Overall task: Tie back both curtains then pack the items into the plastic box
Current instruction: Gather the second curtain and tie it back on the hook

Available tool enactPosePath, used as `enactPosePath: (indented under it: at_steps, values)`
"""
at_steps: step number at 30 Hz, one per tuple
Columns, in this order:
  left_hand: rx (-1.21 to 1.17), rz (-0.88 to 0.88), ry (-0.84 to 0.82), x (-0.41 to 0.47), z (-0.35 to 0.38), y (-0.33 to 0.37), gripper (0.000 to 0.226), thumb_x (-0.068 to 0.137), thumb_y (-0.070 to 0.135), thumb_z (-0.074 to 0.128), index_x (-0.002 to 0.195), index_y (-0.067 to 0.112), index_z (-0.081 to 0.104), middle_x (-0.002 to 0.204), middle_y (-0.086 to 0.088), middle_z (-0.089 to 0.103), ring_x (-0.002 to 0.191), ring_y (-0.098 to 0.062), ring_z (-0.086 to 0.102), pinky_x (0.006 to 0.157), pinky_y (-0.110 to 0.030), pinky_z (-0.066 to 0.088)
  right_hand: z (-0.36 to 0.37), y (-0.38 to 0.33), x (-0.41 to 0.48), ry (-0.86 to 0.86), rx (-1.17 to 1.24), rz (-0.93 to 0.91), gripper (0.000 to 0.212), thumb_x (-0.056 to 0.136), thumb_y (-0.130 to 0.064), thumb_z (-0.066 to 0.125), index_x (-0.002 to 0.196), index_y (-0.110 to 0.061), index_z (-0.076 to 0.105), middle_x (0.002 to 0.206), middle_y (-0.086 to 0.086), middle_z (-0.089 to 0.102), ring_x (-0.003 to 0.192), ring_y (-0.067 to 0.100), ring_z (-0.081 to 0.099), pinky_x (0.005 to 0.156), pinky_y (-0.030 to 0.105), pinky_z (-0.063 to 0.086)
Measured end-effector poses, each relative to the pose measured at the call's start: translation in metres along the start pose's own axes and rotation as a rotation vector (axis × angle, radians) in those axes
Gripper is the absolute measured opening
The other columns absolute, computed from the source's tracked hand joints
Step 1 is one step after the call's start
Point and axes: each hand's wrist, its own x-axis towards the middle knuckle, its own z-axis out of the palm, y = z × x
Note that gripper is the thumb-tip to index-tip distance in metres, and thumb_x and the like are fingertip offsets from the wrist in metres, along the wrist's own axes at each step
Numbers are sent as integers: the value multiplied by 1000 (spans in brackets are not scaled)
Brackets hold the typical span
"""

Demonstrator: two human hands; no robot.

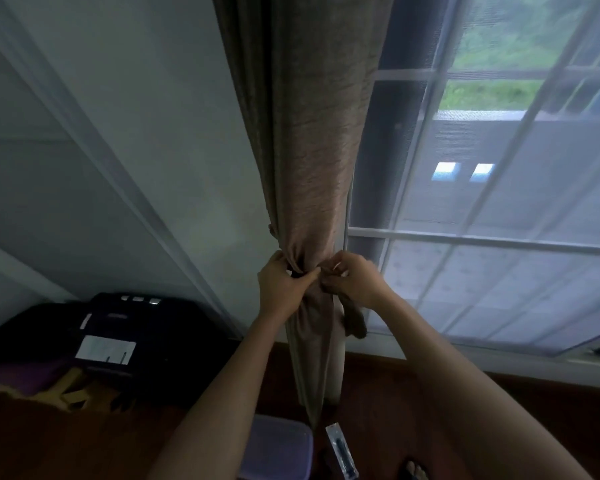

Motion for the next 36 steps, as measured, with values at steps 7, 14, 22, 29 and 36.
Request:
enactPosePath:
  at_steps: [7,14,22,29,36]
  values:
    - [-23,-27,59,-2,2,-3,26,73,29,81,85,15,64,86,-1,67,78,-11,62,64,-15,45,6,-10,5,98,-216,14,23,85,-36,65,97,-17,62,97,5,66,86,26,63,76,44,55]
    - [-53,-61,36,-1,-6,-10,33,71,32,82,93,13,67,92,0,69,84,-11,64,72,-21,50,-32,-19,-5,-271,-200,62,23,85,-42,64,84,-18,64,76,-4,57,74,14,55,57,25,38]
    - [-37,-55,3,0,-16,-4,28,70,25,84,91,14,68,85,5,67,72,9,56,60,-4,43,-11,-10,5,228,-415,-170,8,86,-27,60,88,-19,61,100,0,50,78,23,57,63,35,47]
    - [21,-41,3,-2,-30,-8,25,71,23,84,85,10,69,79,5,63,68,9,53,57,1,39,46,-22,-12,481,99,-76,6,90,-14,59,85,-12,60,80,-2,62,69,15,60,59,24,40]
    - [71,-48,23,2,-42,-13,28,71,24,84,90,7,73,82,4,67,69,4,55,58,2,37,68,-28,-35,130,567,-60,48,92,-16,59,137,-29,54,125,-17,62,115,-4,55,94,15,45]
